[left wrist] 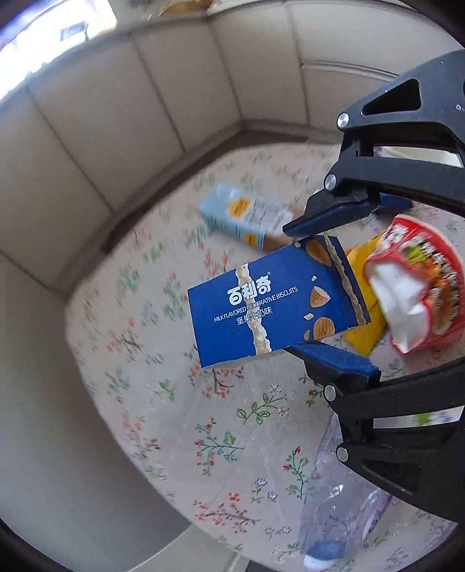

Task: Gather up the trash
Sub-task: 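Grasp the blue biscuit box with the left gripper and lift it, then grasp the crumpled tissue with the right gripper while the left gripper holds the biscuit box, then drop the tissue into the bin with the right gripper while the left gripper drops the biscuit box, then grasp the red noodle cup with the left gripper and lift it, then grasp the orange peel with the right gripper while the left gripper holds the noodle cup, then drop the orange peel into the white bin with the right gripper while the left gripper drops the noodle cup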

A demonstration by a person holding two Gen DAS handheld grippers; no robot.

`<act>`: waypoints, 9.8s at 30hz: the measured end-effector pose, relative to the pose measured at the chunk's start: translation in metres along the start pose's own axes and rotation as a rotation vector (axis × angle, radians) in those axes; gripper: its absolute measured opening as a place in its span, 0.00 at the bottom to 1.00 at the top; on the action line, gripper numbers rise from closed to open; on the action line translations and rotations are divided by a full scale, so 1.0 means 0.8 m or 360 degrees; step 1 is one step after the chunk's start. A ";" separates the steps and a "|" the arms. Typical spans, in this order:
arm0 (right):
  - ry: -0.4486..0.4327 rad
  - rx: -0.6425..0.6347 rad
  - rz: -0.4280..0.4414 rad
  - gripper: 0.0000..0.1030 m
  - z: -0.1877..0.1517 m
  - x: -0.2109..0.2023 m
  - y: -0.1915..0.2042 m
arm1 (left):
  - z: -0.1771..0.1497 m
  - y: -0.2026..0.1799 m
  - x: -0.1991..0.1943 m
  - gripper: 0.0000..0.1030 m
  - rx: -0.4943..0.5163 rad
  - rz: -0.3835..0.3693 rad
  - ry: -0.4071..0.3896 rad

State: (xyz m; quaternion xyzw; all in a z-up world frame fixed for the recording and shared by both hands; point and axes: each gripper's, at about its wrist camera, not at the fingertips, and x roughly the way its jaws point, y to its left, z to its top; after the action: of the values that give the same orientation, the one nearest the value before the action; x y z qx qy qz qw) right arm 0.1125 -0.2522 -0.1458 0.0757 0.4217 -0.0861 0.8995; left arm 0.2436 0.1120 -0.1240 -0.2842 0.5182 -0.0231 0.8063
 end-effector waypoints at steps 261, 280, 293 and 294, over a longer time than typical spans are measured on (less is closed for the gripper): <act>-0.0211 0.0595 -0.0478 0.74 0.017 -0.060 -0.237 | -0.238 -0.284 -0.102 0.79 0.1048 -0.0340 -0.0282; -0.0183 0.0836 -0.0651 0.80 -0.074 -0.102 -0.352 | -0.335 -0.441 0.015 0.79 0.1261 -0.0474 -0.0002; -0.0190 0.0874 -0.0693 0.83 -0.084 -0.115 -0.368 | -0.377 -0.454 0.071 0.93 0.1380 -0.0314 0.0083; -0.0194 0.0874 -0.0687 0.83 -0.084 -0.117 -0.365 | -0.375 -0.451 0.070 0.93 0.1369 -0.0298 0.0081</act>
State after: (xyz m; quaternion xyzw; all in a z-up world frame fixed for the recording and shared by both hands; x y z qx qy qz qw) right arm -0.0609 -0.5142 -0.1346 0.2187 0.3348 -0.3886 0.8301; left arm 0.1078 -0.3391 -0.0867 0.0322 0.4531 -0.3166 0.8327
